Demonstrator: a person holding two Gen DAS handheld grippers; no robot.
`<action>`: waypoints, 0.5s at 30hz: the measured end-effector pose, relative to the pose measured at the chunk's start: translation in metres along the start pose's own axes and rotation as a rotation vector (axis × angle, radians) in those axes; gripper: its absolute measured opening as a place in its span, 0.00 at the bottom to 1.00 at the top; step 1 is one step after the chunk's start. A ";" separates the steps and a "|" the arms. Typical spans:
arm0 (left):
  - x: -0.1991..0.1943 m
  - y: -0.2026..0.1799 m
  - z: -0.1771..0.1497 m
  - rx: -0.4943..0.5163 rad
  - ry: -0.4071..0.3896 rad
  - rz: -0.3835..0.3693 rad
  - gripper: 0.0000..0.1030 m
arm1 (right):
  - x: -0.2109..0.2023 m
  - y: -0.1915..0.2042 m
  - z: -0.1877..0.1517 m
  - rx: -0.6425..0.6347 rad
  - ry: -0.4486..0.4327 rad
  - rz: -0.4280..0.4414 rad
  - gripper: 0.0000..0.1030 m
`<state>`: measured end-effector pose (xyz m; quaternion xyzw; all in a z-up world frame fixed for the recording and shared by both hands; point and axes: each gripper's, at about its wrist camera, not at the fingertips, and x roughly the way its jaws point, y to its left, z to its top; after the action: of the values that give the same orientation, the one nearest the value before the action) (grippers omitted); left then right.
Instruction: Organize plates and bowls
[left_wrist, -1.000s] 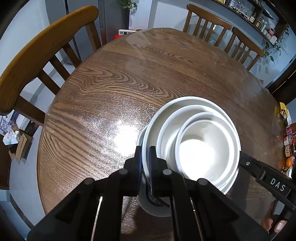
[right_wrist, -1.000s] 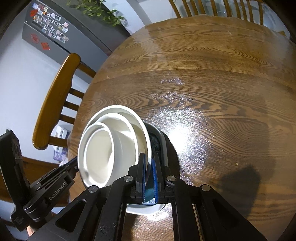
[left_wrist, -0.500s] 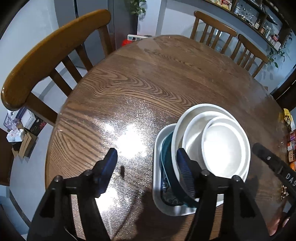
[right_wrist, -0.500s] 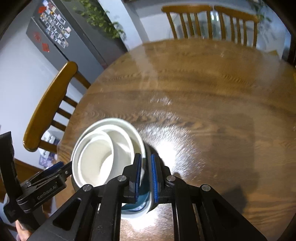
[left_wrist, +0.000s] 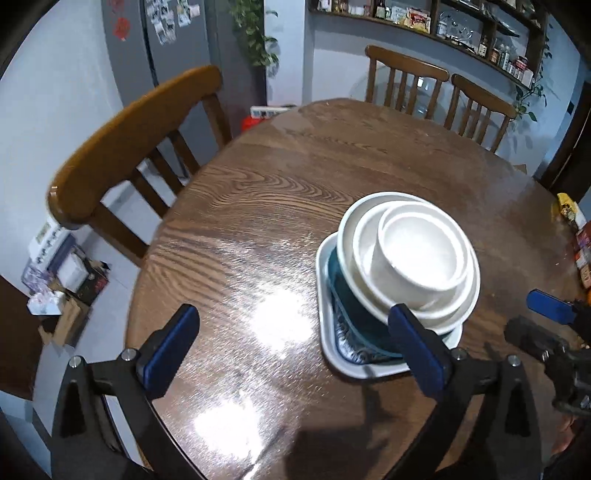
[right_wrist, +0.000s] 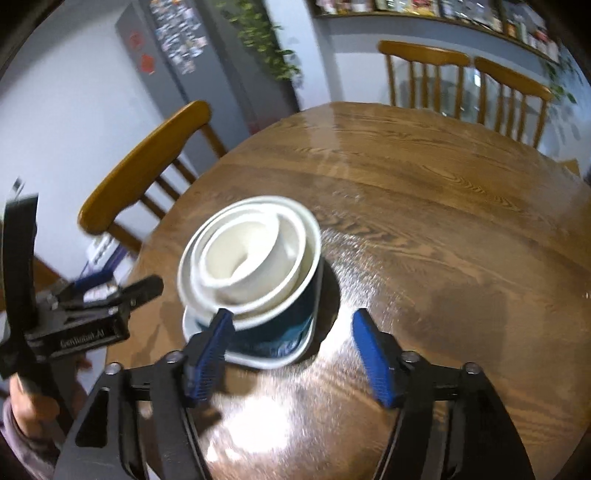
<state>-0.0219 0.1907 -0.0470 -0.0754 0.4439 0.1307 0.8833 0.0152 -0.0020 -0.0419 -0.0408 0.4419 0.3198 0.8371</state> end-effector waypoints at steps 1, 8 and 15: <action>-0.002 0.000 -0.004 0.003 0.000 -0.001 0.99 | 0.000 0.001 -0.004 -0.018 0.002 0.012 0.77; -0.005 -0.007 -0.027 0.021 -0.003 -0.036 0.99 | -0.007 0.011 -0.026 -0.101 0.002 -0.003 0.92; -0.014 -0.004 -0.033 0.013 -0.018 -0.050 0.99 | -0.008 0.019 -0.039 -0.140 0.001 -0.024 0.92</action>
<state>-0.0535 0.1762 -0.0555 -0.0794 0.4350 0.1062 0.8906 -0.0266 -0.0049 -0.0558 -0.1045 0.4183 0.3400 0.8358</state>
